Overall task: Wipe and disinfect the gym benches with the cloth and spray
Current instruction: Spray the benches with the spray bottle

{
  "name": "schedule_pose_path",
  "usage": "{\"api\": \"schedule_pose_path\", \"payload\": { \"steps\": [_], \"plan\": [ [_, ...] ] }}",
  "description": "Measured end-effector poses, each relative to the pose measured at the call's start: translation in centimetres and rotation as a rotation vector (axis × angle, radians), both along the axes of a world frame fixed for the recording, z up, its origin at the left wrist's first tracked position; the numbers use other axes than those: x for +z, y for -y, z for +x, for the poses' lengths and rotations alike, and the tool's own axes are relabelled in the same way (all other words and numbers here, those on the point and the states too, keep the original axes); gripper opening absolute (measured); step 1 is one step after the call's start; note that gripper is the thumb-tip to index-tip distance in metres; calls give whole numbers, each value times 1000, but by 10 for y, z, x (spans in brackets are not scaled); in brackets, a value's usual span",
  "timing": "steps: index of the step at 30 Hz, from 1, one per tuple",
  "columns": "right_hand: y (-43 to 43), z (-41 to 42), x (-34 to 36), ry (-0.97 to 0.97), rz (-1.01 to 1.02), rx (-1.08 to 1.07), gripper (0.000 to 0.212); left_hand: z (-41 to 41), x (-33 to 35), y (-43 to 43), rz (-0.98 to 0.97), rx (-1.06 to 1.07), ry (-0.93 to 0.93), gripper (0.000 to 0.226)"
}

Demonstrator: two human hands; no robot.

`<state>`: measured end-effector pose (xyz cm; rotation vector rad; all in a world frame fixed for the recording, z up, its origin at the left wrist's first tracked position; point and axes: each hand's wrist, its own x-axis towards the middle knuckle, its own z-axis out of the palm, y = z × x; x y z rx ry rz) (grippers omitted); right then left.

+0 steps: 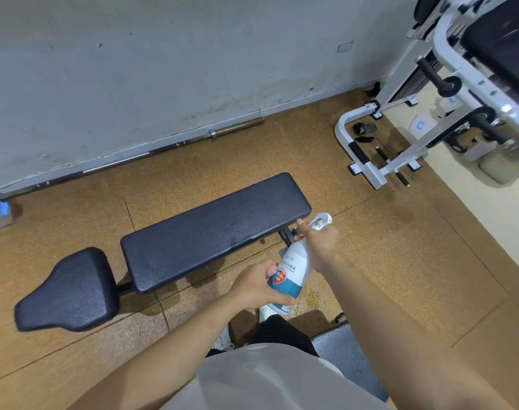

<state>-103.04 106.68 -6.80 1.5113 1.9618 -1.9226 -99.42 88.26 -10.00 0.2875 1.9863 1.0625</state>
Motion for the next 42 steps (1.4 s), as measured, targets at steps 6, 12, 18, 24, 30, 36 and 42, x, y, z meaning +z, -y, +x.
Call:
{"api": "schedule_pose_path", "payload": {
  "steps": [6,12,18,24,30,36,42],
  "plan": [
    [46,-8,-8,18,4,86,24,9,-1,41,-25,116,-7,65],
    [114,-19,-21,7,-96,269,26,36,-9,96,-52,326,39,77],
    [193,-20,-25,4,-138,560,26,72,-5,144,-52,597,60,63],
    [273,-16,-18,-32,-36,952,25,111,-13,171,-41,930,96,72],
    [343,-5,-4,-90,-16,1249,27,129,-6,188,36,1202,148,59],
    [389,2,7,-161,122,1469,20,135,-10,200,45,1411,136,68],
    [401,2,6,-186,204,1562,22,133,-13,203,60,1459,118,68]
  ]
}}
